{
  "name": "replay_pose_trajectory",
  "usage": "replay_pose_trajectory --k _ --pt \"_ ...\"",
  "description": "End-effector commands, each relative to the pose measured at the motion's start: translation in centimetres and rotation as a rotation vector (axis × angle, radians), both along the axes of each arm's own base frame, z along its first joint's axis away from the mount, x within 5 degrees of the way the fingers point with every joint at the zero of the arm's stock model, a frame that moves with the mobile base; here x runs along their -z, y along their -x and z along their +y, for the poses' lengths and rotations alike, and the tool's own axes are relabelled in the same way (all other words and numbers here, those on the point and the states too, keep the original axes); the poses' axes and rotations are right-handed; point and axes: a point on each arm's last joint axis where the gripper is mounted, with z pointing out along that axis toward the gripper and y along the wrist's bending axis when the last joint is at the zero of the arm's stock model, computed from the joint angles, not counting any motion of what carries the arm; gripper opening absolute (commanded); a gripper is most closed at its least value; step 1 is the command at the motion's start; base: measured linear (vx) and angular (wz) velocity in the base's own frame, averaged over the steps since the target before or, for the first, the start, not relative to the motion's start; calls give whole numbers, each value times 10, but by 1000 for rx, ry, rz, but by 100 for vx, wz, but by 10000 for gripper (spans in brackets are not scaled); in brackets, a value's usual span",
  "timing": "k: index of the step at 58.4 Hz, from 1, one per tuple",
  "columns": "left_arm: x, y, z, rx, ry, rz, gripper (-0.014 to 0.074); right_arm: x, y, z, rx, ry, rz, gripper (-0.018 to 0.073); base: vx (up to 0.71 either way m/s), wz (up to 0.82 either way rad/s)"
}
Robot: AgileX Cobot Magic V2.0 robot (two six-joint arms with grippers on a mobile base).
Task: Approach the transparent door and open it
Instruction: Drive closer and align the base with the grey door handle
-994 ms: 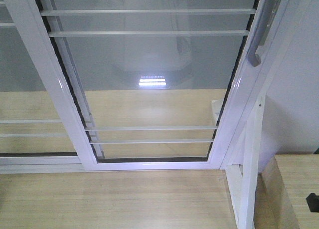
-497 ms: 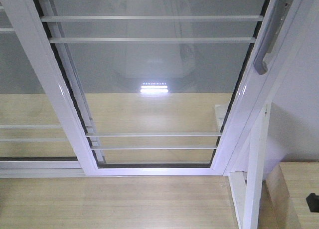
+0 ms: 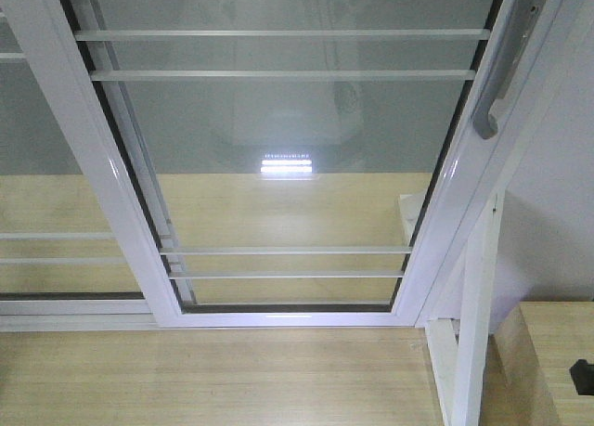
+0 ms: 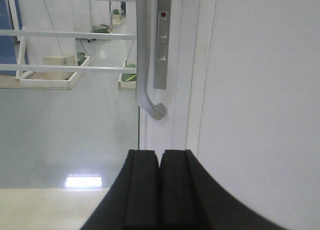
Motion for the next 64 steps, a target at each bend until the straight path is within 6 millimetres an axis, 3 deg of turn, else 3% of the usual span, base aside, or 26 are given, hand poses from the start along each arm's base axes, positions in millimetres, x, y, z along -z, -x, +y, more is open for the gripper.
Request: replay_pose_trajectory --k 1,35,43,49,54,64 --pt "4 -2 0 7 10 -33 -6 -4 0 0 4 9 -73 -8 0 0" --pt "-2 -1 -1 4 -33 -103 -6 -5 0 0 4 40 -86 -8 0 0" --pt "-12 1 -1 5 -23 -171 -6 -15 1 0 5 35 -198 -8 0 0" --pt "-33 4 -1 4 -27 -211 -6 -35 4 0 6 33 -289 -8 0 0" --pt "-60 9 0 2 -26 -233 -6 -64 11 0 5 26 -302 -6 0 0" --pt "-136 16 0 -2 -25 -266 -6 -148 25 1 5 22 -300 -5 0 0"
